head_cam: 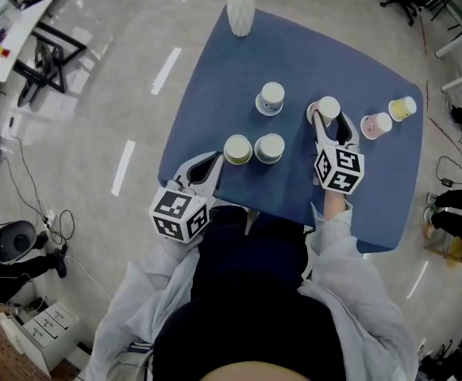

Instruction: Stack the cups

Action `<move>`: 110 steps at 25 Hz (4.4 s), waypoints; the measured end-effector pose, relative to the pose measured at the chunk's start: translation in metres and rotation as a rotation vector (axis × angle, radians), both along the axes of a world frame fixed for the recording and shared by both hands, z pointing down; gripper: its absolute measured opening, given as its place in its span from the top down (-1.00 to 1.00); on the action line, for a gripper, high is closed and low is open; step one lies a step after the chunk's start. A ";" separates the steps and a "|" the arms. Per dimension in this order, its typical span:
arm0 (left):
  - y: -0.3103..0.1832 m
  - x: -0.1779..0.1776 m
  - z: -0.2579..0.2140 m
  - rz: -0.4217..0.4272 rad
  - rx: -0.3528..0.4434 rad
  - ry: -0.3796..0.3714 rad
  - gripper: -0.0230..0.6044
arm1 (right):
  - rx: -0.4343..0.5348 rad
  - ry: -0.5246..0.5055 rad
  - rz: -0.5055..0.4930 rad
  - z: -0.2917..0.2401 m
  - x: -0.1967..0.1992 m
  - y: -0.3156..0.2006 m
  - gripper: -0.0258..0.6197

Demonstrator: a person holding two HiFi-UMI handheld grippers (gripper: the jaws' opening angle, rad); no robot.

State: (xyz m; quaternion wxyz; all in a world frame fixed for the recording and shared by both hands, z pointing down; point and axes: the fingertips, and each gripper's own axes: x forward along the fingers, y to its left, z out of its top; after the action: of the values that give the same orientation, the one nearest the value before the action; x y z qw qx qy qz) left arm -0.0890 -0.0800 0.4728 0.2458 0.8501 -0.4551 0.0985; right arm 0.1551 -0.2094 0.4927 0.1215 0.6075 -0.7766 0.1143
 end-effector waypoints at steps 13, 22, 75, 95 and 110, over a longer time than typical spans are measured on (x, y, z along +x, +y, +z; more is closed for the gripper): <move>0.014 0.002 -0.001 0.067 0.012 0.015 0.93 | -0.008 -0.008 -0.011 -0.001 -0.019 0.051 0.14; 0.020 0.007 -0.001 0.109 0.014 0.023 0.93 | -0.020 -0.020 -0.019 0.003 -0.031 0.085 0.14; -0.014 0.336 -0.077 0.488 0.087 0.120 0.93 | 0.100 -0.171 0.249 -0.102 0.281 0.063 -0.38; -0.078 0.405 -0.030 0.356 -0.020 0.067 0.93 | 0.033 -0.156 0.198 -0.035 0.343 -0.069 -0.38; -0.105 0.403 -0.007 0.271 -0.077 0.025 0.93 | -0.020 -0.114 0.164 0.020 0.347 -0.110 0.02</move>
State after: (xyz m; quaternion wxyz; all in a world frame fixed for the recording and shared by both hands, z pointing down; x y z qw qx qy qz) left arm 0.3144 -0.1846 0.4659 0.2682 0.8949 -0.3291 0.1376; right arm 0.5017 -0.3195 0.5132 0.0735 0.6603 -0.7287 0.1662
